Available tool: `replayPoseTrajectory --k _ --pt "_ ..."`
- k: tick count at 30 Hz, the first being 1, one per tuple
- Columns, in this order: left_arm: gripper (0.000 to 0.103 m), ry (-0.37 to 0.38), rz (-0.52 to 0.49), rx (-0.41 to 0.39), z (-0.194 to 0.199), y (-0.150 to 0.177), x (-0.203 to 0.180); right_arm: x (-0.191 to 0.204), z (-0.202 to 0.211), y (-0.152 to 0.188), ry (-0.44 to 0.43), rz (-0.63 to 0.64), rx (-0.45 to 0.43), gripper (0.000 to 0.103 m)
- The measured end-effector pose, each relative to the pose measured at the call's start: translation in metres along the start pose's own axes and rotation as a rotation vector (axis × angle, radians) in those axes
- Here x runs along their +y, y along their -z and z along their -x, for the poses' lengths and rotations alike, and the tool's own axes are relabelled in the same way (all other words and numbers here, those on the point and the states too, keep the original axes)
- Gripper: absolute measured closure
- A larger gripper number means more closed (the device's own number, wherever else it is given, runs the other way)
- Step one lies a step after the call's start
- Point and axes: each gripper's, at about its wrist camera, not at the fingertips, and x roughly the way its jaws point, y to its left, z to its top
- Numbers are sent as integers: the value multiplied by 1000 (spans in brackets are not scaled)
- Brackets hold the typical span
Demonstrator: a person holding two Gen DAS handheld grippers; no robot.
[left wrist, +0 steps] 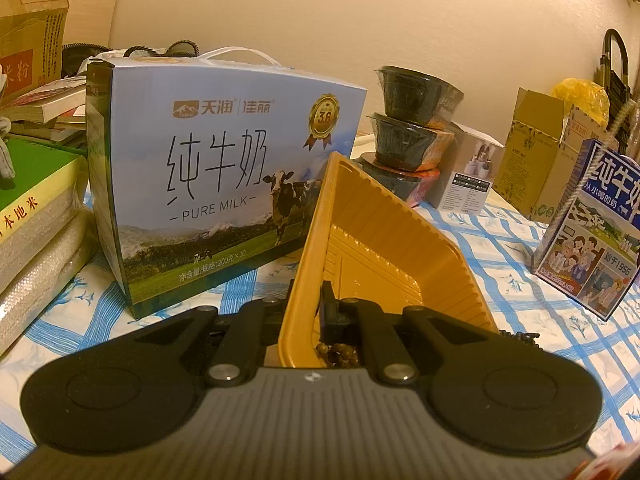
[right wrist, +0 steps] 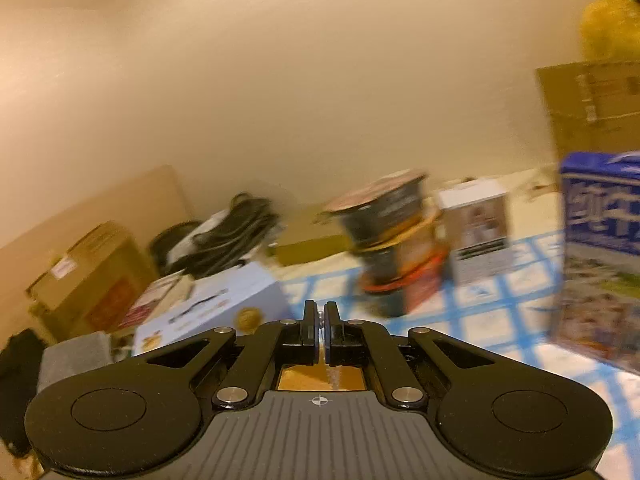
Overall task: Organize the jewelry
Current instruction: 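Lift the pearl strand over the orange tray and open the right gripper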
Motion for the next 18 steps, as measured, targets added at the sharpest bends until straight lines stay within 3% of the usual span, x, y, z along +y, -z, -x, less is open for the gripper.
replayPoseTrajectory --k 7,12,14,18 --pt "96 3 1 5 0 0 0 36 -55 10 -88 -7 29 100" --pt "96 4 4 4 0 -1 1 45 -69 16 -154 -58 -21 100" --pt "96 5 7 5 0 -1 1 44 -80 27 -168 -86 13 100" --pt "96 7 9 6 0 -1 2 35 -108 70 -132 -123 166 100"
